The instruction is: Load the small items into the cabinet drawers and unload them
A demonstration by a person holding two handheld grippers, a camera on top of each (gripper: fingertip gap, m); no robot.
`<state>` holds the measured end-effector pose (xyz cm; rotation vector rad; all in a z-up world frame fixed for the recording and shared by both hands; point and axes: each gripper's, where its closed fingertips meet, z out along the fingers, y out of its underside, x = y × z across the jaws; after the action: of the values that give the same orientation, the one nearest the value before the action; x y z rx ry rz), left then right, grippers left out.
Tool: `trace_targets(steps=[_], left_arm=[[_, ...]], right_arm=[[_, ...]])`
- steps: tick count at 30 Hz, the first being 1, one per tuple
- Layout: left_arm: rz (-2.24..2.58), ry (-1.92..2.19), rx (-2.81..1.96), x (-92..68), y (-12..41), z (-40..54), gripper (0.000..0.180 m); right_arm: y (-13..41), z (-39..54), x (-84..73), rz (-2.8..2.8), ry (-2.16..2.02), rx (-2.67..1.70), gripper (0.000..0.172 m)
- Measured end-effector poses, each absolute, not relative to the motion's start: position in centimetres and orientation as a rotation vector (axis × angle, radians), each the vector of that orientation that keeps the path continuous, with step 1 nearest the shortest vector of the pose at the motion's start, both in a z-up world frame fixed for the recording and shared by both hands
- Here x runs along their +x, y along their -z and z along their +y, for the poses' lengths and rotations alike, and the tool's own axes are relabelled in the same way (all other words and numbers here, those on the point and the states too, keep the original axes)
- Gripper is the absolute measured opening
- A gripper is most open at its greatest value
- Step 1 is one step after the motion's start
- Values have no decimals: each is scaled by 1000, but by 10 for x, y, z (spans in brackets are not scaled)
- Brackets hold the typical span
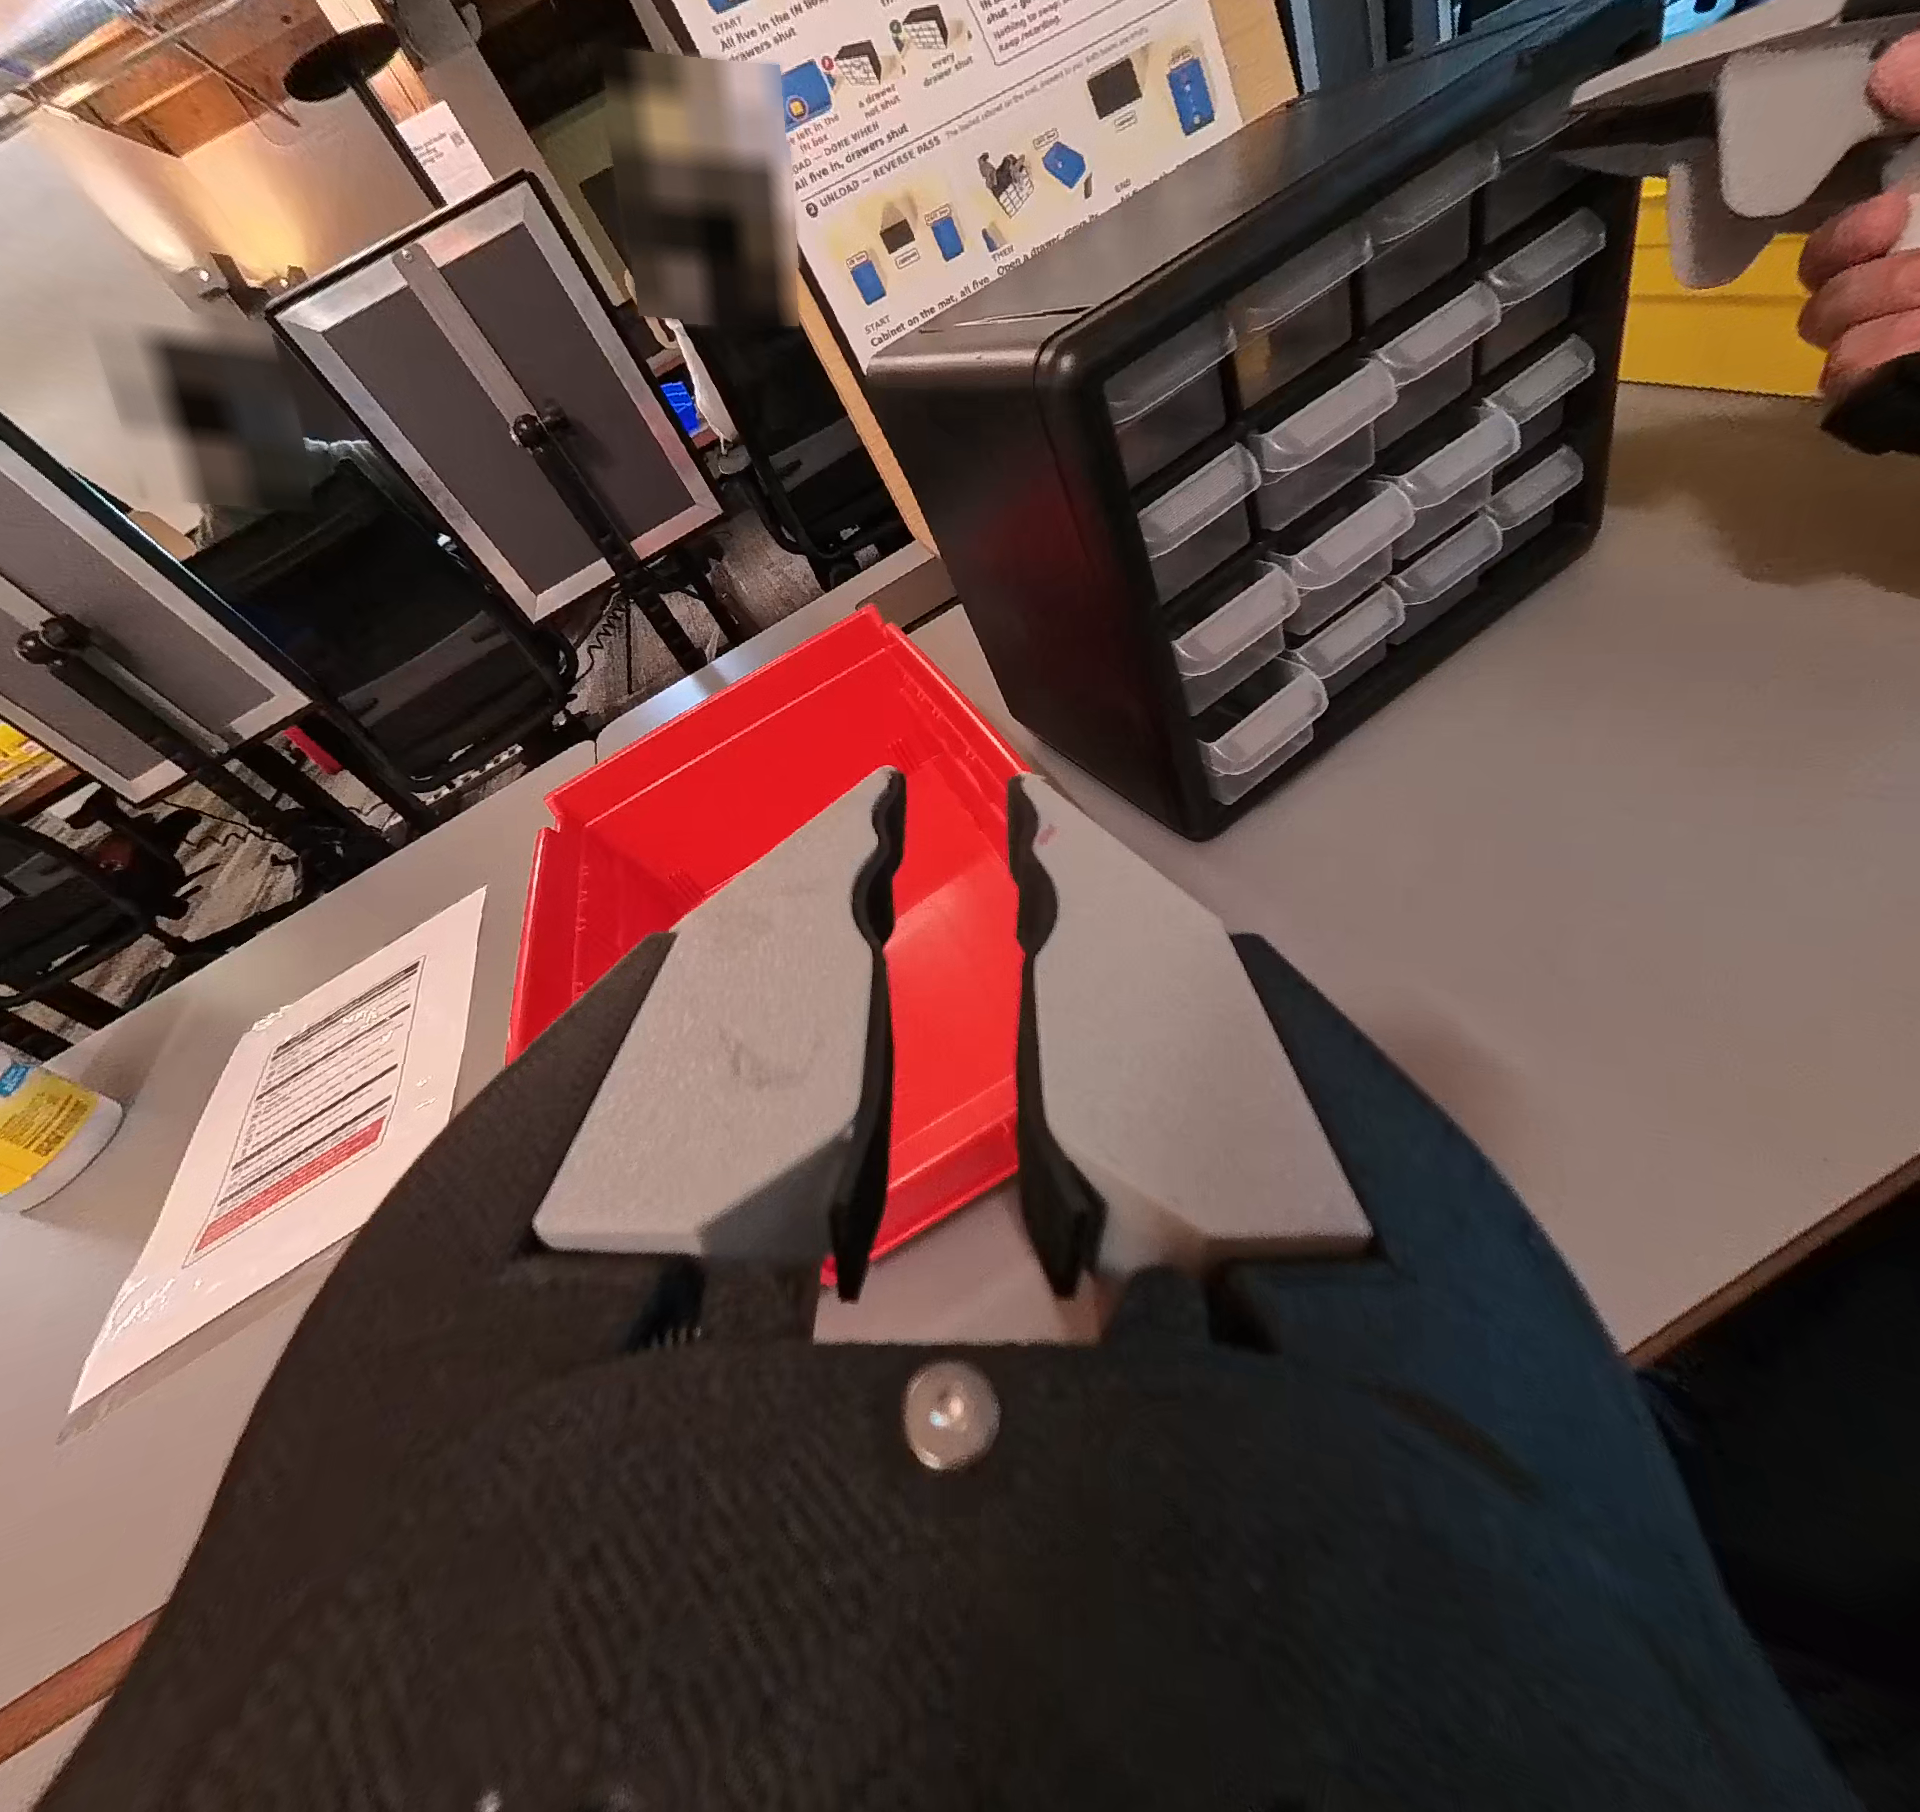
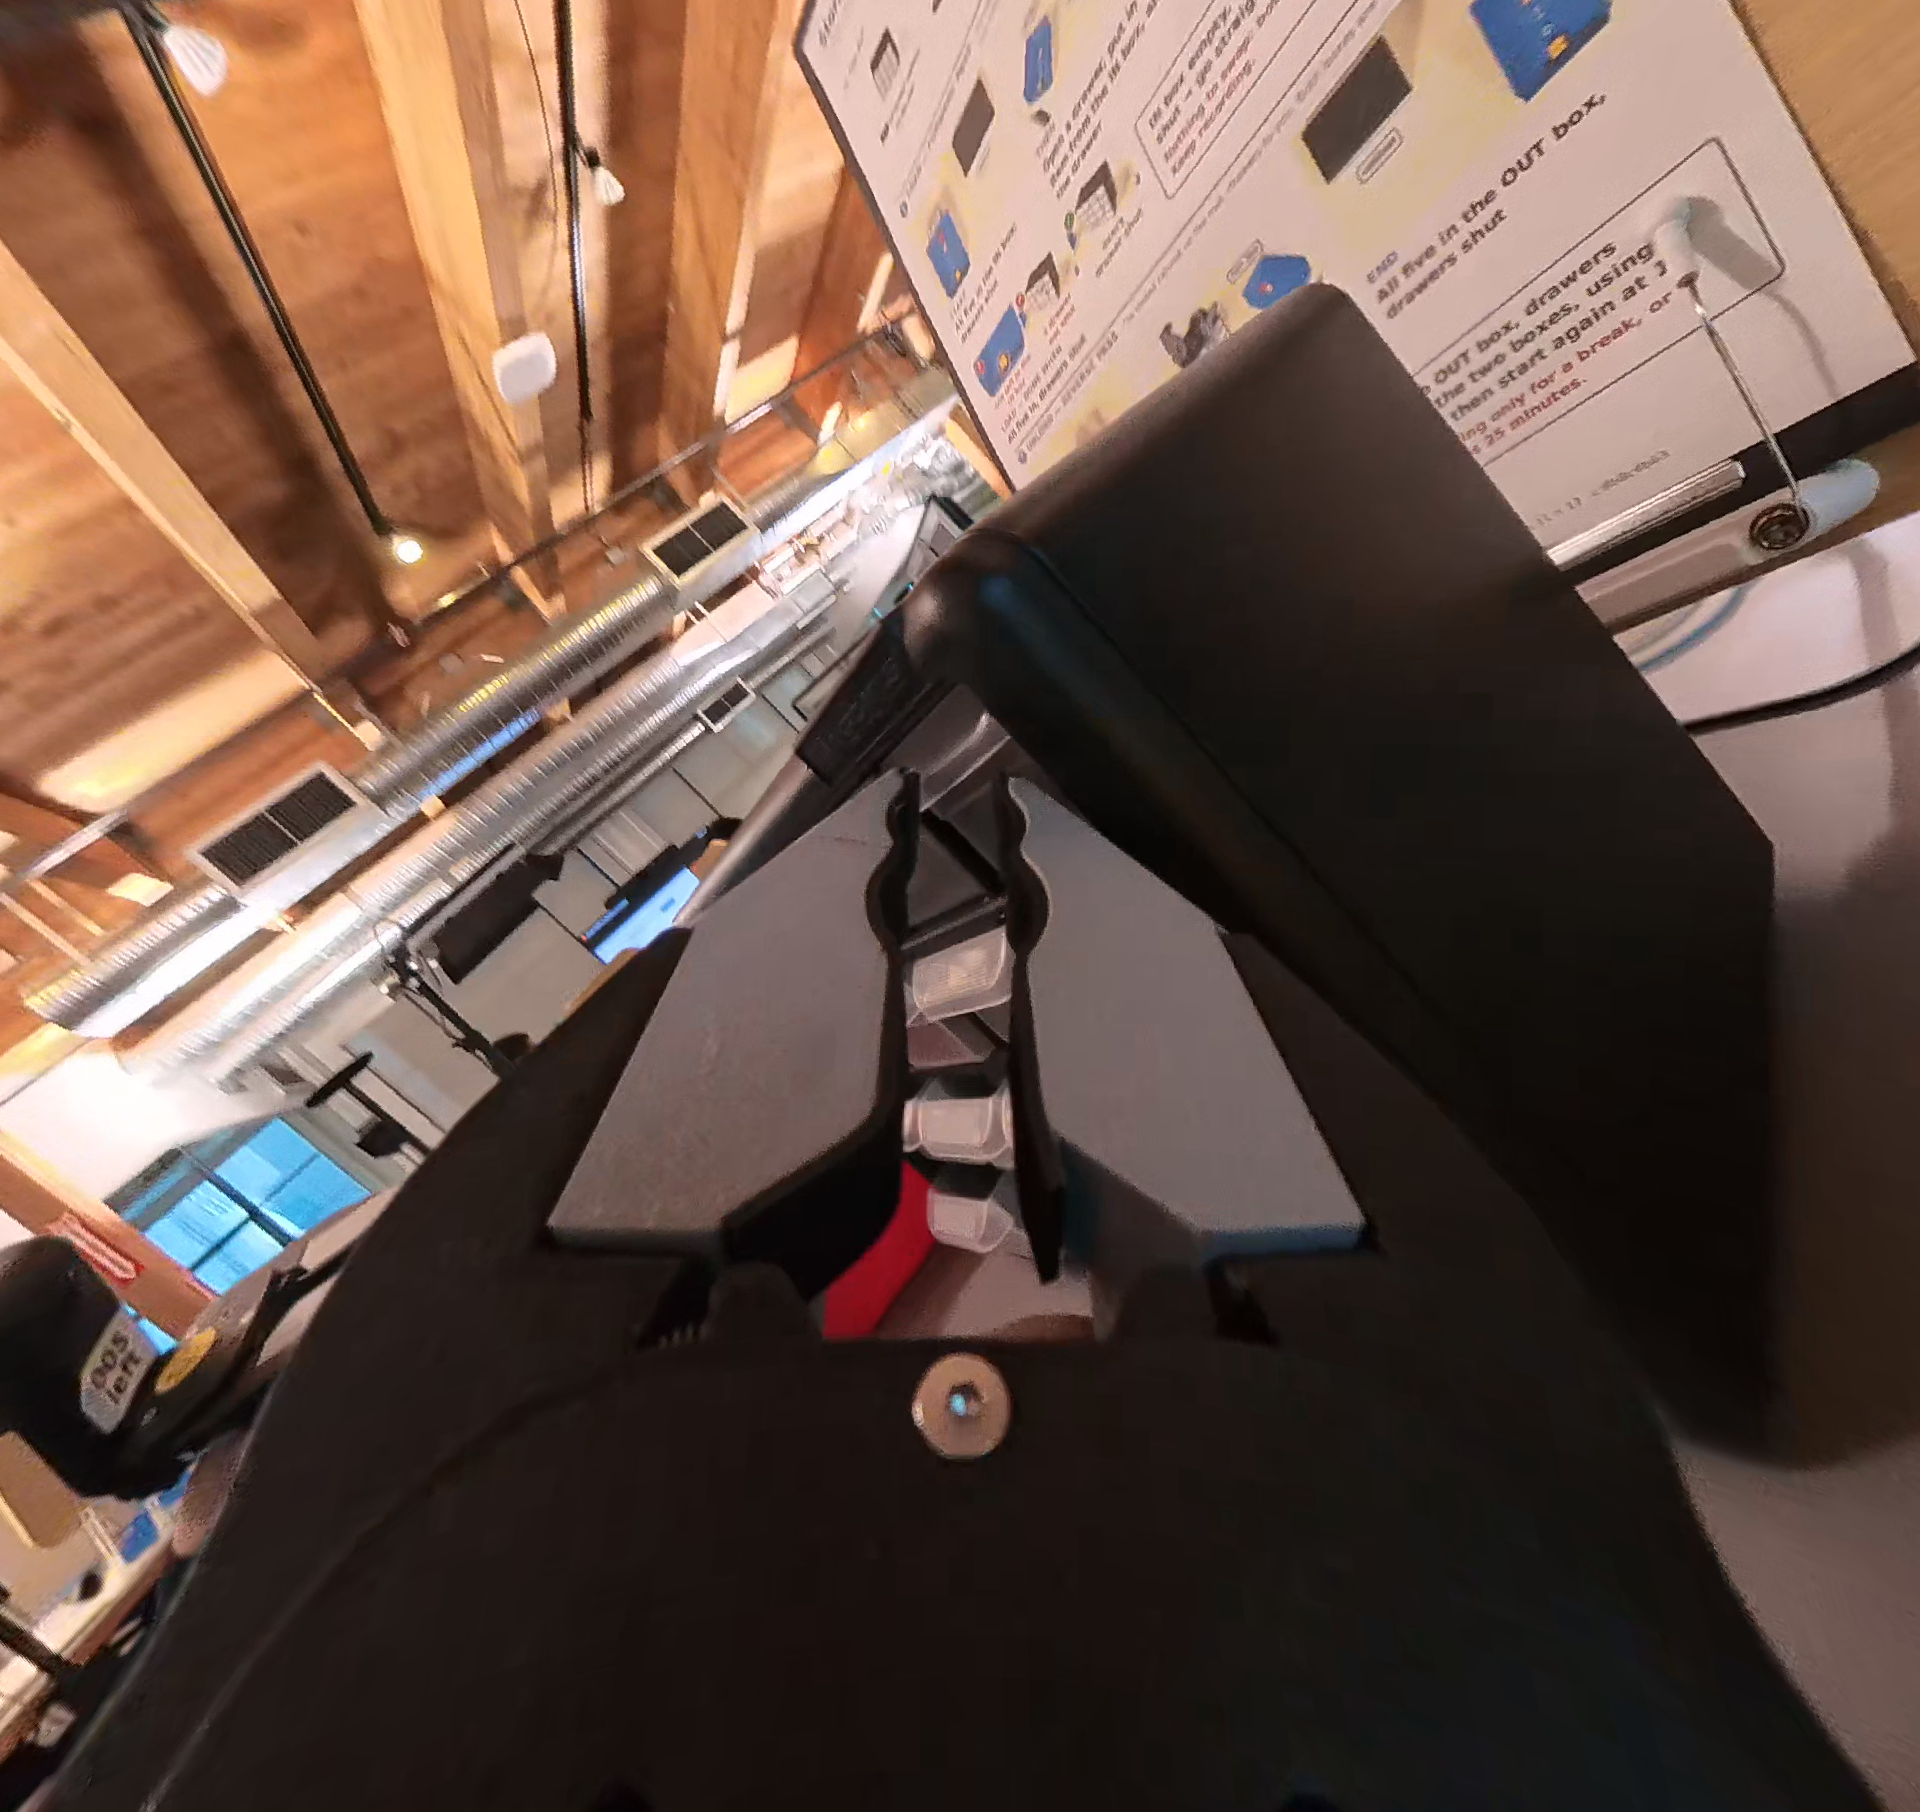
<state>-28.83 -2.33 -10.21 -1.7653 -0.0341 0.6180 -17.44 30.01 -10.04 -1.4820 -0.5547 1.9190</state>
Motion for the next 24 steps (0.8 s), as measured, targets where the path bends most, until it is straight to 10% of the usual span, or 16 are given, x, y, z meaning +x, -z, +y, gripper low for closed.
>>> trace_targets(steps=[24], left_arm=[[-20,-632,-1752,-283,97,-25,16]], right_arm=[[100,242,-96,-719,-1864,-1450,7]])
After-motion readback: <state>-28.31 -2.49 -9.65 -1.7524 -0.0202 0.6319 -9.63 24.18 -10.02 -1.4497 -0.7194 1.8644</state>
